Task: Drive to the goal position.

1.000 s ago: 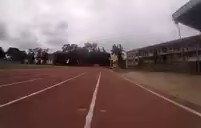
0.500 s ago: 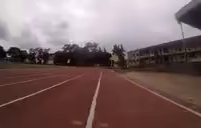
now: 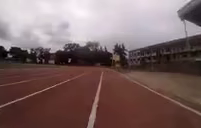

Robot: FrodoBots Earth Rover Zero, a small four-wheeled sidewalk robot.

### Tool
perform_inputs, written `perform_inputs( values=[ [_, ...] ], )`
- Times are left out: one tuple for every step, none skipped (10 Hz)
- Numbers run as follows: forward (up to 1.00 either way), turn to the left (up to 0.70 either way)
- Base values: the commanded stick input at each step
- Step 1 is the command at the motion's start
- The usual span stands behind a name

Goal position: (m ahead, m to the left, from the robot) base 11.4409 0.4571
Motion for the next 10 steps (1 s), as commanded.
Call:
perform_inputs(
  values=[
    [0.70,0.00],
    [0.70,0.00],
    [0.70,0.00],
    [0.70,0.00],
    [0.70,0.00],
    [0.70,0.00],
    [0.70,0.00],
    [0.70,0.00],
    [0.70,0.00],
    [0.70,0.00]
  ],
)
